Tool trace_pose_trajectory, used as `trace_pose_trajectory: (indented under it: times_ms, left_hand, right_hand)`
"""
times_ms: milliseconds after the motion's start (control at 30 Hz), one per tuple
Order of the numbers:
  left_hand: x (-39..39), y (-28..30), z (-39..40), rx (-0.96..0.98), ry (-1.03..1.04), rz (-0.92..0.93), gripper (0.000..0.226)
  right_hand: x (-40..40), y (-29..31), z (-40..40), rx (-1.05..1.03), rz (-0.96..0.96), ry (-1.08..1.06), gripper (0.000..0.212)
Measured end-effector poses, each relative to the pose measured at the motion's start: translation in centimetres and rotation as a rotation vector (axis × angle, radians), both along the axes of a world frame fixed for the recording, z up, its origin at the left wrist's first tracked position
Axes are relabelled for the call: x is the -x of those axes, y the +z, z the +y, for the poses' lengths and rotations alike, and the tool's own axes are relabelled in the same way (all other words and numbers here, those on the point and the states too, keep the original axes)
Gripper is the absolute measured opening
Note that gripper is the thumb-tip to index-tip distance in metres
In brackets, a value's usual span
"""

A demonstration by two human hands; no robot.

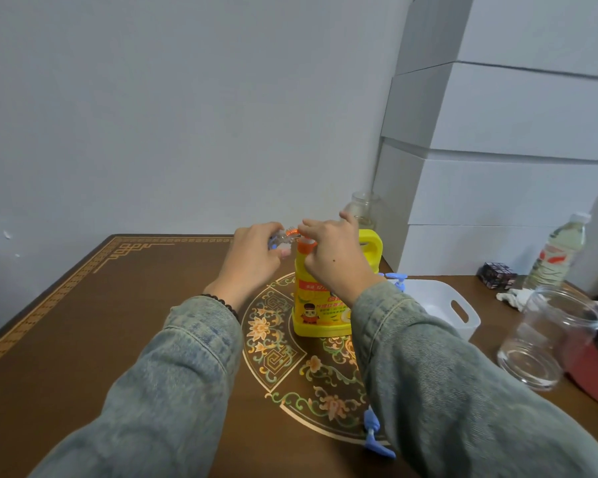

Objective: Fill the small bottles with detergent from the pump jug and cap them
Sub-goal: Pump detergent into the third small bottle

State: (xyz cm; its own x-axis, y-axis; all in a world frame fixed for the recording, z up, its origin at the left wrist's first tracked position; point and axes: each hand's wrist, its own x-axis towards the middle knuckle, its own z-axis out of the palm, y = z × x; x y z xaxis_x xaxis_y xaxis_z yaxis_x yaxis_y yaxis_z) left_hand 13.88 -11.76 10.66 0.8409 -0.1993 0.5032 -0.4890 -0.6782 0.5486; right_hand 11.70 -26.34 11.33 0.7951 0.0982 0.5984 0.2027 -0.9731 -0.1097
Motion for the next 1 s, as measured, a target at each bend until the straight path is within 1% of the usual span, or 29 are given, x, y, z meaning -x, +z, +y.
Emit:
trace_pose_trajectory:
  times_ms: [100, 233, 333, 500, 567, 700, 833, 933, 1000]
  left_hand:
    - [0.3, 0.2, 0.1, 0.005, 0.004, -0.006, 0.033]
    - [0.6, 0.5, 0.0, 0.087, 0.002, -0.004, 0.026]
    - [0.4, 0.0, -0.2, 0.127, -0.002, 0.018, 0.028]
    - [-0.1, -1.2, -0.3, 0.194, 0.009, 0.046, 0.030]
    - [-0.1, -1.4, -0.2, 0.221, 0.011, 0.053, 0.032]
    - [0.1, -1.8, 0.1, 0.290, 0.018, 0.078, 0.033]
    - [0.6, -1.8, 0.3, 0.377, -0.012, 0.101, 0.032]
    - [1.3, -1.7, 0.6, 0.442, -0.049, 0.121, 0.033]
    - [2.0, -1.8, 0.8, 0.482, -0.089, 0.142, 0.032]
  right_hand:
    - [0.4, 0.0, 0.0, -0.021, -0.030, 0.019, 0.030]
    - [0.7, 0.4, -0.4, -0.048, -0.056, 0.039, 0.028]
    - [0.6, 0.8, -0.6, -0.030, -0.021, 0.050, 0.027]
    - [0.5, 0.4, -0.9, -0.065, -0.033, 0.094, 0.030]
    - [0.9, 0.2, -0.9, -0.086, -0.052, 0.118, 0.035]
    - [1.2, -0.8, -0.8, -0.136, -0.073, 0.141, 0.051]
    - [1.6, -1.5, -0.6, -0.138, -0.075, 0.136, 0.062]
    - [2.2, -1.4, -0.7, -0.185, -0.095, 0.137, 0.066]
    - [3.1, -1.4, -1.2, -0.282, -0.127, 0.136, 0.064]
